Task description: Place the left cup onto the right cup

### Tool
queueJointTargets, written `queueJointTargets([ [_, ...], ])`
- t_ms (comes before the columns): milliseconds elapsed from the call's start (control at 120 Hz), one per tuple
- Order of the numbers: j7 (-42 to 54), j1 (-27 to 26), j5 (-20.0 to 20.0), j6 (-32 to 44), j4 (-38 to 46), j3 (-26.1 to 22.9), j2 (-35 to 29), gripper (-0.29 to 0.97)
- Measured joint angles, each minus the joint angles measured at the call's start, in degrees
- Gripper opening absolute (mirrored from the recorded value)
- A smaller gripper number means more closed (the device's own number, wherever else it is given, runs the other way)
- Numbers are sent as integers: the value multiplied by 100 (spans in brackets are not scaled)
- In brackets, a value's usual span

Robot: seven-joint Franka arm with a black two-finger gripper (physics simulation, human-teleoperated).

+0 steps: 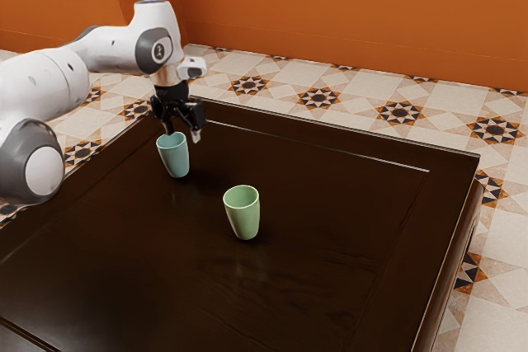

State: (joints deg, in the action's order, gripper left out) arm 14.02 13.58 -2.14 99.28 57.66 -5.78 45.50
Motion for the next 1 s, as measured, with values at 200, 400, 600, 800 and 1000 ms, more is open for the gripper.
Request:
queueJointTargets([
  [200, 160, 235, -209, 110, -134, -328, 276, 65],
  [400, 278, 449, -621, 276, -269, -796, 553, 65],
  [600, 360, 582, -965, 438, -305, -1003, 699, 65],
  [800, 431, 659, -1048, 532, -305, -1005, 754, 54],
  [1000, 502, 680, -1064, 575, -305, -1000, 757, 32],
])
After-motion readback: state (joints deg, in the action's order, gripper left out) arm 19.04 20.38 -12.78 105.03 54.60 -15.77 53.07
